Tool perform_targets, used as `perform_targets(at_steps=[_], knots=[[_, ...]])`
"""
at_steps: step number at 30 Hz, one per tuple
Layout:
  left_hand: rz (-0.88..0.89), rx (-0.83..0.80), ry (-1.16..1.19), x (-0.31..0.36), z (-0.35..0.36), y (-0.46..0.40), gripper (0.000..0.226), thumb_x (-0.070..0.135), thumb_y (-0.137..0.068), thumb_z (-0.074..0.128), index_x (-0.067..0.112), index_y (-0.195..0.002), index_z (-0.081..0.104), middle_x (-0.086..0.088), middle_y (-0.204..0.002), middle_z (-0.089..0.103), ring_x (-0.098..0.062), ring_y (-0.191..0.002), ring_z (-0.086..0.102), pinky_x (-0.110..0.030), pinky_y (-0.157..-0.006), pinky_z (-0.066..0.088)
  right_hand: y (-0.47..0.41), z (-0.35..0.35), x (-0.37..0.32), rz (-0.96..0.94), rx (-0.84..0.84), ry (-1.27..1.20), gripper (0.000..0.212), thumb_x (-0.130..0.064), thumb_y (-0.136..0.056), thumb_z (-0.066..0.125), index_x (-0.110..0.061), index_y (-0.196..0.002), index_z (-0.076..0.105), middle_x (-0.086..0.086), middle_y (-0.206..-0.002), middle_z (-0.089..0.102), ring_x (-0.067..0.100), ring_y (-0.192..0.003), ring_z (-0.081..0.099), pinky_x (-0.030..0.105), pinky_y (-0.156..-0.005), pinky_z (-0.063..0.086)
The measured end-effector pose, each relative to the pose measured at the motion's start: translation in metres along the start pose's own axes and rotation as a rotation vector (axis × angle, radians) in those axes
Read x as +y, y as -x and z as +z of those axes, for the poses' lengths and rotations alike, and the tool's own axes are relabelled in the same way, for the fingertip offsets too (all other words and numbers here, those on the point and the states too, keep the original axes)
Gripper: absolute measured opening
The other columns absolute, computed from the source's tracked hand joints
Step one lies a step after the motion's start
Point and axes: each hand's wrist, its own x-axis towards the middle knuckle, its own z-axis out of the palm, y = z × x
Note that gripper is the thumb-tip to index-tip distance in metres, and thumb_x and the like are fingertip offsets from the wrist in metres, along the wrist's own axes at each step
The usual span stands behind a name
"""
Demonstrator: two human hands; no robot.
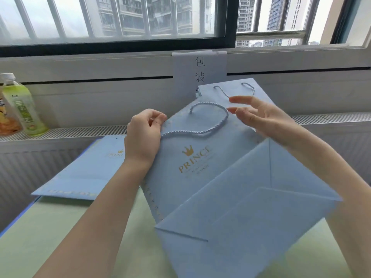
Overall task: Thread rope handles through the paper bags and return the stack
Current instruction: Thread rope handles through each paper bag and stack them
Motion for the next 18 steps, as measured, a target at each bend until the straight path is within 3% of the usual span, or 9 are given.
perform_targets(at_steps=[2,4,5,7,9,11,13,15,18], knots=[[-0.016,0.11,0.036,0.002,-0.003,-0.001,0.015,0.024,-0.094,0.054,0.017,-0.088,0.066,0.016,-0.076,0.061,-0.016,-0.078,0.059,-0.039,-0.08,0.05,-0.001,-0.008,0.003,0.09,-0.037,0.005,0.022,-0.05,-0.087,0.055,-0.039,-0.105,0.061,-0.034,-0.092,0.065,-0.021,-0.084,0.057,0.008,-0.082,0.043],[-0.027,0.146,0.036,0.0,-0.004,-0.002,0.015,0.024,-0.095,0.053,0.018,-0.086,0.064,0.016,-0.074,0.059,-0.016,-0.077,0.057,-0.04,-0.079,0.05,0.0,-0.01,0.005,0.183,-0.014,-0.075,0.012,-0.037,-0.088,0.055,-0.031,-0.084,0.065,-0.024,-0.067,0.067,-0.011,-0.059,0.062,0.006,-0.055,0.047],[-0.033,0.132,0.027,-0.001,-0.003,-0.001,0.015,0.025,-0.095,0.053,0.018,-0.085,0.063,0.015,-0.073,0.059,-0.018,-0.077,0.058,-0.041,-0.079,0.05,0.001,-0.008,0.003,0.214,-0.003,-0.106,0.01,-0.032,-0.086,0.058,-0.028,-0.081,0.065,-0.02,-0.064,0.067,-0.007,-0.055,0.062,0.007,-0.05,0.048],[-0.025,0.081,0.001,-0.002,0.0,0.001,0.018,0.035,-0.092,0.053,0.021,-0.088,0.063,0.009,-0.078,0.064,-0.022,-0.086,0.059,-0.045,-0.084,0.048,-0.001,-0.008,0.004,0.206,0.017,-0.14,0.008,-0.021,-0.086,0.06,-0.025,-0.082,0.066,-0.017,-0.066,0.068,-0.006,-0.057,0.063,0.007,-0.054,0.049],[-0.017,0.04,-0.136,-0.002,0.005,0.004,0.029,0.04,-0.089,0.052,0.021,-0.108,0.063,-0.001,-0.102,0.066,-0.029,-0.109,0.053,-0.045,-0.097,0.041,-0.005,-0.008,0.002,0.186,0.051,-0.179,0.012,-0.014,-0.088,0.058,-0.022,-0.084,0.066,-0.014,-0.069,0.068,-0.006,-0.057,0.062,0.006,-0.057,0.048],[-0.059,0.008,-0.317,0.0,0.01,0.006,0.046,0.034,-0.092,0.054,0.019,-0.135,0.046,-0.008,-0.131,0.051,-0.03,-0.127,0.037,-0.042,-0.103,0.031,-0.006,-0.01,0.0,0.156,0.09,-0.203,0.014,-0.012,-0.09,0.054,-0.018,-0.088,0.066,-0.011,-0.073,0.068,-0.004,-0.057,0.062,0.007,-0.057,0.047],[-0.176,-0.053,-0.253,0.007,0.011,0.006,0.062,0.034,-0.092,0.055,0.016,-0.145,0.029,-0.011,-0.142,0.038,-0.029,-0.133,0.03,-0.041,-0.105,0.028,-0.008,-0.012,0.002,0.113,0.158,-0.243,0.017,-0.013,-0.092,0.05,-0.013,-0.092,0.068,-0.007,-0.073,0.068,0.0,-0.057,0.062,0.009,-0.055,0.047],[-0.325,-0.146,0.0,0.009,0.015,0.004,0.063,0.036,-0.092,0.056,0.012,-0.143,0.03,-0.01,-0.138,0.043,-0.024,-0.124,0.045,-0.035,-0.099,0.039,-0.01,-0.015,0.005,0.083,0.253,-0.306,0.018,-0.013,-0.093,0.049,-0.01,-0.091,0.067,-0.006,-0.07,0.065,0.002,-0.055,0.059,0.012,-0.053,0.045],[-0.482,-0.307,0.3,0.012,0.014,0.003,0.034,0.038,-0.094,0.054,0.008,-0.11,0.058,-0.006,-0.107,0.063,-0.014,-0.081,0.062,-0.028,-0.065,0.05,-0.009,-0.012,0.011,0.015,0.32,-0.386,0.027,-0.012,-0.096,0.044,-0.013,-0.074,0.061,-0.009,-0.053,0.061,0.004,-0.045,0.055,0.014,-0.045,0.041]])
